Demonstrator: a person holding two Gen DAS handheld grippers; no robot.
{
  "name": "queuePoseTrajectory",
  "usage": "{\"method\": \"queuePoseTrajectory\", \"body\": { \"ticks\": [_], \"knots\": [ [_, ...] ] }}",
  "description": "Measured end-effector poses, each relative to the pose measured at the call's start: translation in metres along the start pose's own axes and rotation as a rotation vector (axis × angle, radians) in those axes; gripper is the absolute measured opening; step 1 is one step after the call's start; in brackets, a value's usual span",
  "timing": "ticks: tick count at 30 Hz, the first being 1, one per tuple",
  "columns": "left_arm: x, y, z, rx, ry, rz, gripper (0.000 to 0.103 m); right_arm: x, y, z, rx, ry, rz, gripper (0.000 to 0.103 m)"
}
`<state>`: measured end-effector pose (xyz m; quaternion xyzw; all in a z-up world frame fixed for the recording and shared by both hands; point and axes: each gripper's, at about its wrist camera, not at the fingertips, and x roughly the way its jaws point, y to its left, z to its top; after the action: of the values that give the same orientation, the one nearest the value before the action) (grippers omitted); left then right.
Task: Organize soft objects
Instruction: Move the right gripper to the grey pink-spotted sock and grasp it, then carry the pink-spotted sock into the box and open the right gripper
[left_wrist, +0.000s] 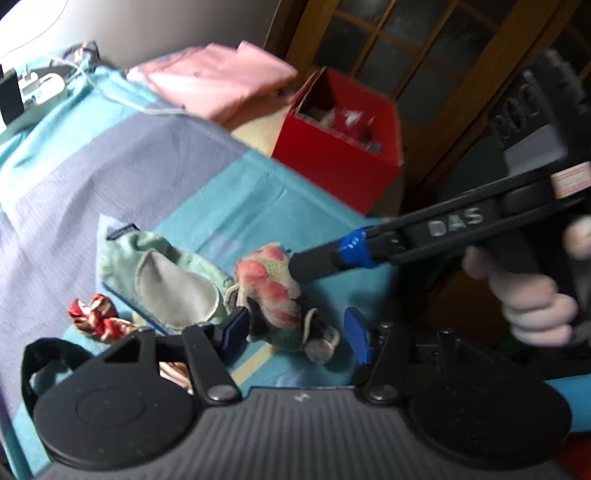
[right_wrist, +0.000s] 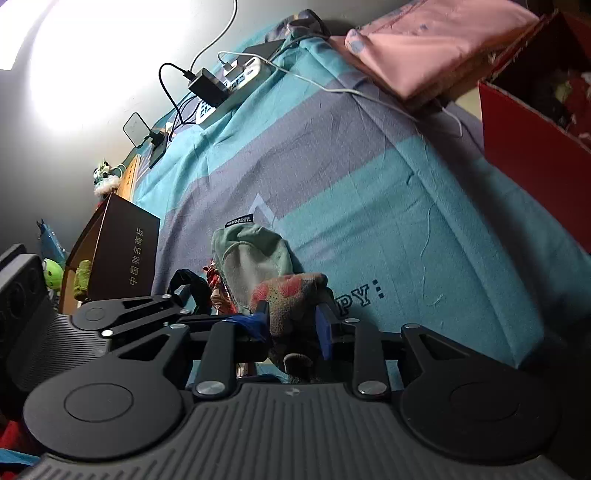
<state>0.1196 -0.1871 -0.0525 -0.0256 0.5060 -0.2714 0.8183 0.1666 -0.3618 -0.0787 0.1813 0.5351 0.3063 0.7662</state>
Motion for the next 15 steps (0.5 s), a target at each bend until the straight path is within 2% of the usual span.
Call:
{"method": "queuePoseTrajectory", "body": {
  "ticks": [5, 8, 11, 12, 15],
  "knots": [
    [0.012, 0.003, 0.004, -0.044, 0.007, 0.035, 0.054, 0.015, -0.013, -0.001, 0.061, 0.03, 0.073, 0.012],
    [0.008, 0.005, 0.002, -0.07, -0.013, 0.026, 0.053, 0.014, -0.013, 0.002, 0.04, 0.035, 0.088, 0.012],
    [0.001, 0.003, 0.001, -0.075, -0.041, -0.001, 0.044, 0.013, -0.01, 0.005, 0.037, 0.054, 0.136, 0.012],
    [-0.002, 0.001, 0.001, -0.074, -0.045, 0.002, 0.044, 0.013, -0.007, 0.007, 0.035, 0.058, 0.153, 0.012],
    [-0.005, 0.0, 0.001, -0.059, -0.056, 0.027, 0.044, 0.013, 0.009, 0.008, -0.04, 0.035, 0.107, 0.012]
  ]
}}
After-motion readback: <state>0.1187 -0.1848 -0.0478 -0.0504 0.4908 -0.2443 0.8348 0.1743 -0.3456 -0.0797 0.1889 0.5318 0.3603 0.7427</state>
